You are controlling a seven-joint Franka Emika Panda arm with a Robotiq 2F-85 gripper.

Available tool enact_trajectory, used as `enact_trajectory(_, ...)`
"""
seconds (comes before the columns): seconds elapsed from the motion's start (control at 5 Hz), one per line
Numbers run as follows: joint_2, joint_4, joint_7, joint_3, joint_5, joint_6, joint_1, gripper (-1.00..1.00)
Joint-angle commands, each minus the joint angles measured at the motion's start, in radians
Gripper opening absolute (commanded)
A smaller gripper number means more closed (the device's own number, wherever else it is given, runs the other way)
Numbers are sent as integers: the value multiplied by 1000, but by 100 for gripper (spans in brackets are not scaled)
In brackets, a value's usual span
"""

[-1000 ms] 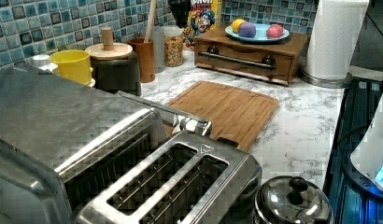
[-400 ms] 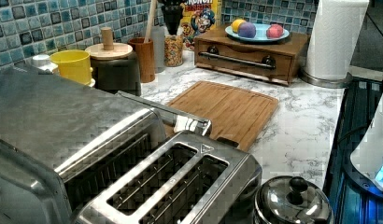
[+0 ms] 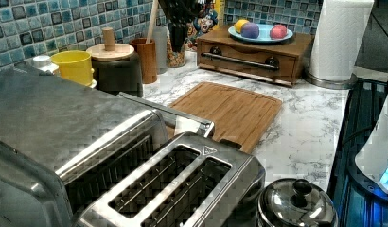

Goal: Close the oven.

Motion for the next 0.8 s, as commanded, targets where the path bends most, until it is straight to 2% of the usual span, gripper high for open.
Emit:
enact_trajectory(0.2, -45, -201, -457, -16, 233, 54, -43, -100)
enact_trajectory(0.6, 4, -269, -752, 15, 538, 172, -23, -100)
enact_trajectory(0.8, 92, -240, -833, 31, 624, 224, -26, -100)
